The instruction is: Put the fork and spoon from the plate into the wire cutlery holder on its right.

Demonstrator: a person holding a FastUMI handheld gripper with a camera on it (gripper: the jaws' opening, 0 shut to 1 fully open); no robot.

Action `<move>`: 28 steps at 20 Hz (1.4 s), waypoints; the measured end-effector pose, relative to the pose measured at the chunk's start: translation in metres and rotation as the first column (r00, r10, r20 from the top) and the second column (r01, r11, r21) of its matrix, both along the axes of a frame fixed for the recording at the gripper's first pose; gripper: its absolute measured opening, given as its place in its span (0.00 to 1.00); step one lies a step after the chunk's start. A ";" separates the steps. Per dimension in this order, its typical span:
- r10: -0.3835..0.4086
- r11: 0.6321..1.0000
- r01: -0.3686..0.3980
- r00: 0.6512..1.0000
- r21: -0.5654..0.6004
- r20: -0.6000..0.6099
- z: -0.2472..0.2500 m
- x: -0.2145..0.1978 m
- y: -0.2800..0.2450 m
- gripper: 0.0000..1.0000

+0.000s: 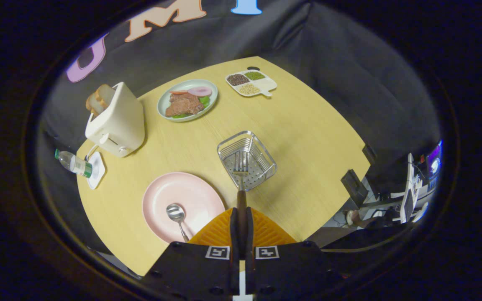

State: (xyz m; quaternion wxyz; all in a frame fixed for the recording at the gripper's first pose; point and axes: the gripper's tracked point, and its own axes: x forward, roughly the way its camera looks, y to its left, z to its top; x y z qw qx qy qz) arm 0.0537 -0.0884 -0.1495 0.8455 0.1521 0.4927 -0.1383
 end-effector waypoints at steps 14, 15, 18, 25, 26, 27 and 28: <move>0.056 0.997 -0.049 0.991 0.058 -0.120 -0.022 0.028 -0.019 0.11; 0.065 0.997 -0.059 0.991 0.058 -0.115 -0.019 0.028 -0.018 0.26; 0.095 0.995 -0.092 0.992 0.042 -0.077 -0.011 0.033 -0.019 0.71; 0.129 0.990 -0.130 0.991 -0.046 -0.033 0.010 0.019 -0.020 1.00; 0.132 0.989 -0.133 0.991 -0.062 -0.026 0.014 0.017 -0.020 1.00; 0.138 0.987 -0.139 0.990 -0.077 -0.014 0.017 0.016 -0.019 1.00; 0.150 0.985 -0.149 0.989 -0.089 -0.004 0.020 0.014 -0.016 1.00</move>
